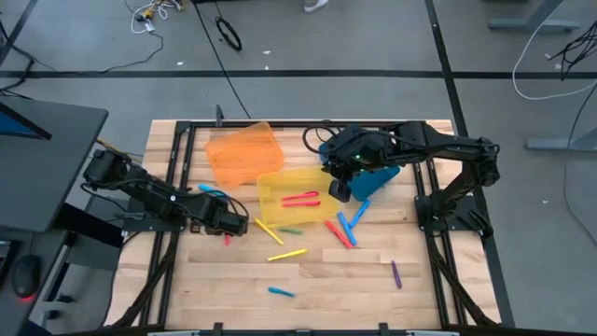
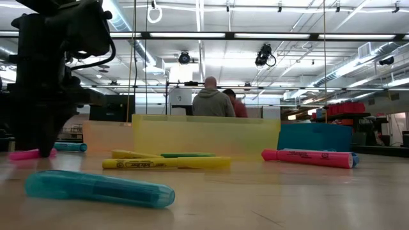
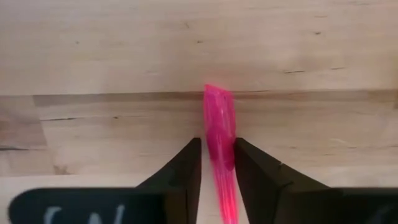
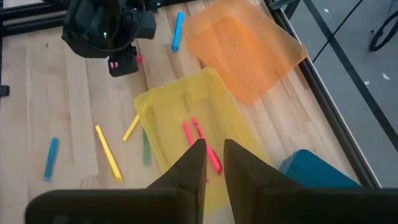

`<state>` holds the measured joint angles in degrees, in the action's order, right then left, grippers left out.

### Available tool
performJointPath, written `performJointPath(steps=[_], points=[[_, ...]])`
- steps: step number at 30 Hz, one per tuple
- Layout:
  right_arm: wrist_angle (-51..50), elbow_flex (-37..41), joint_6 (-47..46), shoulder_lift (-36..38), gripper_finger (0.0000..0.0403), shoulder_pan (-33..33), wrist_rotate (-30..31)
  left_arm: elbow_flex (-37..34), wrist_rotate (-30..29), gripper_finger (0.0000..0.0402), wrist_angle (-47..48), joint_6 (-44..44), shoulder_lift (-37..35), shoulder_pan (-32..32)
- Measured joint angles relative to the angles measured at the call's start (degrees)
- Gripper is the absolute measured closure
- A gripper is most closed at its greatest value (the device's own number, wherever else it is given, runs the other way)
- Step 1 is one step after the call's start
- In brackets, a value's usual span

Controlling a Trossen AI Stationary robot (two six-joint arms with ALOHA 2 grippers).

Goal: Pick & Place Markers
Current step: Put the pink pen into the orange bin

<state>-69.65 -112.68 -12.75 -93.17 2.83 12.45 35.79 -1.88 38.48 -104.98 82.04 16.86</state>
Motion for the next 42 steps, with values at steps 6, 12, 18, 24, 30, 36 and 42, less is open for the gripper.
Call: performJointPath(steps=[6, 12, 18, 24, 30, 36, 42], points=[[-0.03, 0.00, -0.03, 0.00, 0.0347, 0.00, 0.02, 0.05, 0.10, 0.0342, -0.19, 1.84, -0.39, 0.00], [-0.87, 0.00, -0.28, 0.00, 0.0347, 0.00, 0.04, 2.99, 0.99, 0.0346, 1.97, 4.93, -0.24, 0.07], [-0.92, 0.00, -0.35, 0.02, 0.0347, 0.00, 0.09, 7.30, 0.58, 0.0343, 5.17, 6.64, -0.24, 0.02], [-0.92, 0.00, -0.41, 0.02, 0.0347, 0.00, 0.11, 17.50, 0.17, 0.0345, 18.80, 11.88, -0.26, 0.02], [-0.92, 0.00, -0.28, 0.02, 0.0347, 0.00, 0.13, 35.41, -4.01, 0.0340, 40.80, 18.89, -0.28, -0.36], [-0.90, 0.00, 0.18, 0.02, 0.0347, 0.02, 0.13, 50.53, -10.51, 0.0343, 51.46, 25.38, -0.51, -2.78], [-0.90, 0.00, 0.19, 0.02, 0.0347, 0.02, 0.12, 53.00, -10.43, 0.0343, 51.23, 29.47, -1.00, -6.86]])
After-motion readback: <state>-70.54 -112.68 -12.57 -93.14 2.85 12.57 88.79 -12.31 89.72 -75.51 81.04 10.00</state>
